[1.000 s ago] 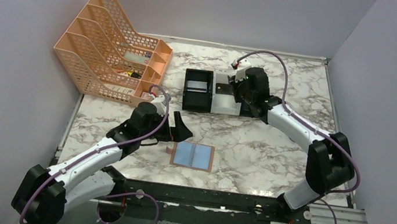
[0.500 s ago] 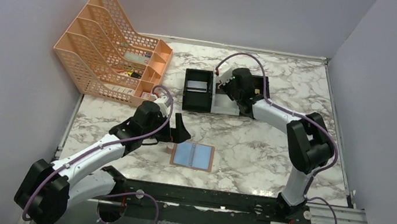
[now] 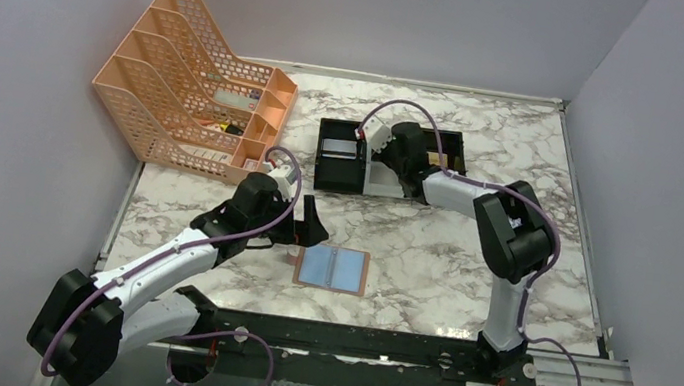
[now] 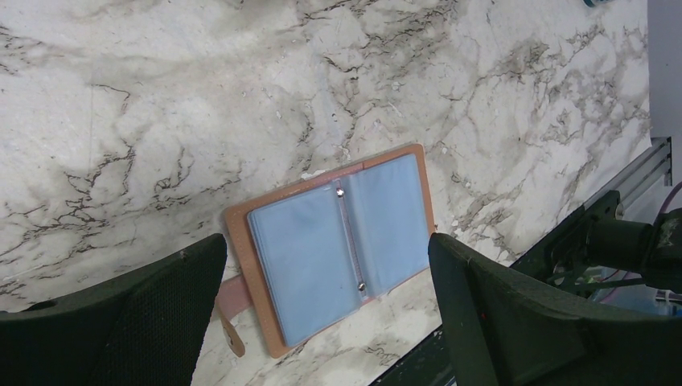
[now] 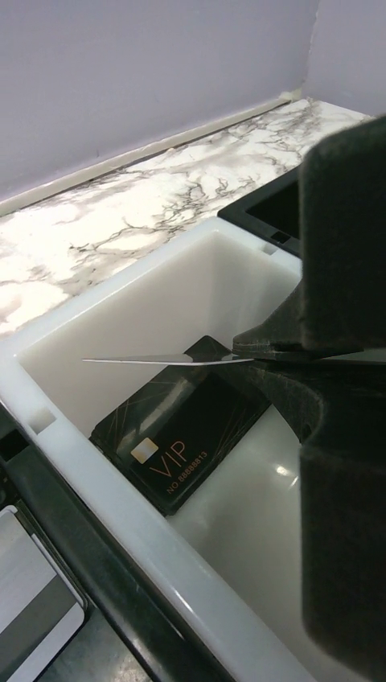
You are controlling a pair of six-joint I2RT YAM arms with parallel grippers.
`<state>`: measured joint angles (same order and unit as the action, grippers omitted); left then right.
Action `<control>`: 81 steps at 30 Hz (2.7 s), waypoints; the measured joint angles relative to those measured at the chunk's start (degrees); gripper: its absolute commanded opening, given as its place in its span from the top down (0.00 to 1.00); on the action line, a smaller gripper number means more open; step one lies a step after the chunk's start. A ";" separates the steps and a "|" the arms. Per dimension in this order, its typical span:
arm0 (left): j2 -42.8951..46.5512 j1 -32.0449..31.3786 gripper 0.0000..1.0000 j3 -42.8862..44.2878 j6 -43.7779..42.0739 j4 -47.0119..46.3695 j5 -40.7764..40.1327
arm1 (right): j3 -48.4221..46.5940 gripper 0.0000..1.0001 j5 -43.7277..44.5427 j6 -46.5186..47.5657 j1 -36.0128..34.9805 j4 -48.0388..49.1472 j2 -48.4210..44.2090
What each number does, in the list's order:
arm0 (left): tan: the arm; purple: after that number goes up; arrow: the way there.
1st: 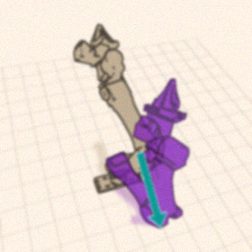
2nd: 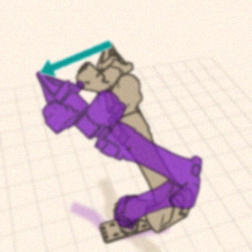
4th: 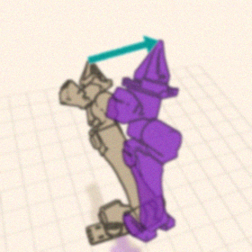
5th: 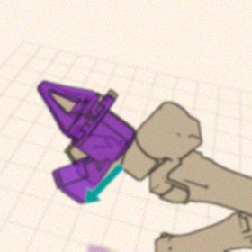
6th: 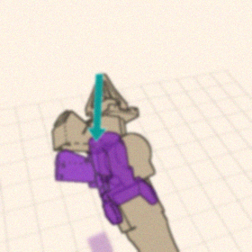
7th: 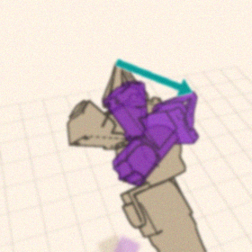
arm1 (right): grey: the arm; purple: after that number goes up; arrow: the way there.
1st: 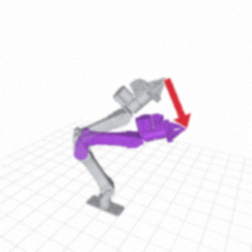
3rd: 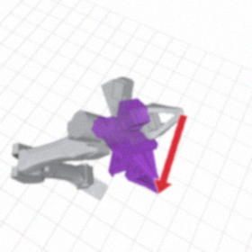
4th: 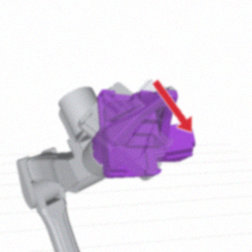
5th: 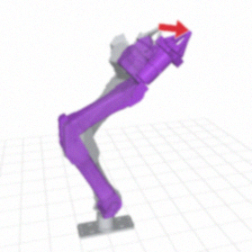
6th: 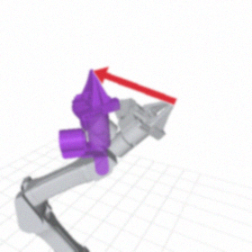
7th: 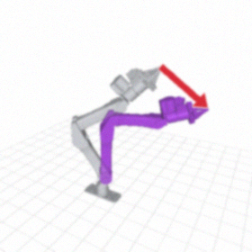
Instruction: Take the credit cards out of the card holder
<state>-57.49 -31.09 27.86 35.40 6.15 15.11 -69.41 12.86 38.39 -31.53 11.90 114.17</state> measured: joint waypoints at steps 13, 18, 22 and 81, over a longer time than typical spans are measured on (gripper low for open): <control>-0.17 0.00 0.01 0.00 -0.20 0.55 -0.09 | -1.79 0.93 0.98 2.80 -0.02 0.09 3.28; -0.70 0.00 0.01 0.00 -0.22 0.57 -0.09 | -1.79 0.80 0.63 2.89 -0.02 -0.46 3.28; -0.70 0.00 0.01 0.00 -0.22 0.61 -0.09 | -1.79 0.70 -0.04 2.84 -0.02 -1.07 3.28; -12.70 -6.93 0.33 2.80 0.79 4.35 -3.04 | 40.81 0.65 -44.65 -84.72 -5.29 -4.00 -31.58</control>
<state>-70.19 -38.02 30.65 36.18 10.50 12.08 -28.60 -31.79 -46.33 -36.82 7.90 82.59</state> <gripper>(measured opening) 0.685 0.355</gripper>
